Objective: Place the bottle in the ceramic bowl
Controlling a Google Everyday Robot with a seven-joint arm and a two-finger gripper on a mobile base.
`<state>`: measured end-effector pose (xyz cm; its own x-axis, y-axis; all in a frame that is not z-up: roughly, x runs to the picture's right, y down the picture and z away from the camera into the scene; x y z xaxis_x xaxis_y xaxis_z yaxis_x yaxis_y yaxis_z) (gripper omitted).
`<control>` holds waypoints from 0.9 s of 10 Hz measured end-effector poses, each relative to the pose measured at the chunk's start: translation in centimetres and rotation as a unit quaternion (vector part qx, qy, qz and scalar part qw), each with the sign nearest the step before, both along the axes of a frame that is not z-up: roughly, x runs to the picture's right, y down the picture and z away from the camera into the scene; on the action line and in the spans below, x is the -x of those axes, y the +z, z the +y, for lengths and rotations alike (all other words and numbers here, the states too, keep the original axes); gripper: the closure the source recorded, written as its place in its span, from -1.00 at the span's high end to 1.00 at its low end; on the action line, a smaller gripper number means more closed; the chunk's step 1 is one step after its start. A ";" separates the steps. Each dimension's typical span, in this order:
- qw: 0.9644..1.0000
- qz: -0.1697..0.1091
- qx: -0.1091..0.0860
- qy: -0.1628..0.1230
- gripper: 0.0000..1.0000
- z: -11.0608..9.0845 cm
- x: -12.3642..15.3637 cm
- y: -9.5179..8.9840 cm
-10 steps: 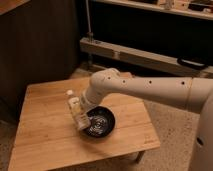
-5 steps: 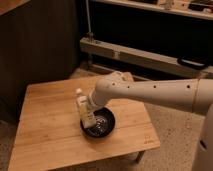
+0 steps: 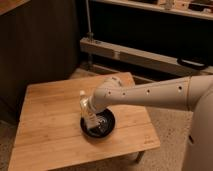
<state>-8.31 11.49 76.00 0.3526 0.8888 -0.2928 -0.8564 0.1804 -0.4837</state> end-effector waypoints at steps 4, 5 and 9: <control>0.999 0.037 0.009 0.019 -0.42 0.4 -0.9 1.4; 0.999 0.043 0.005 0.024 -0.23 0.7 -1.1 1.8; 0.998 0.051 -0.003 0.031 0.30 1.7 -1.4 2.6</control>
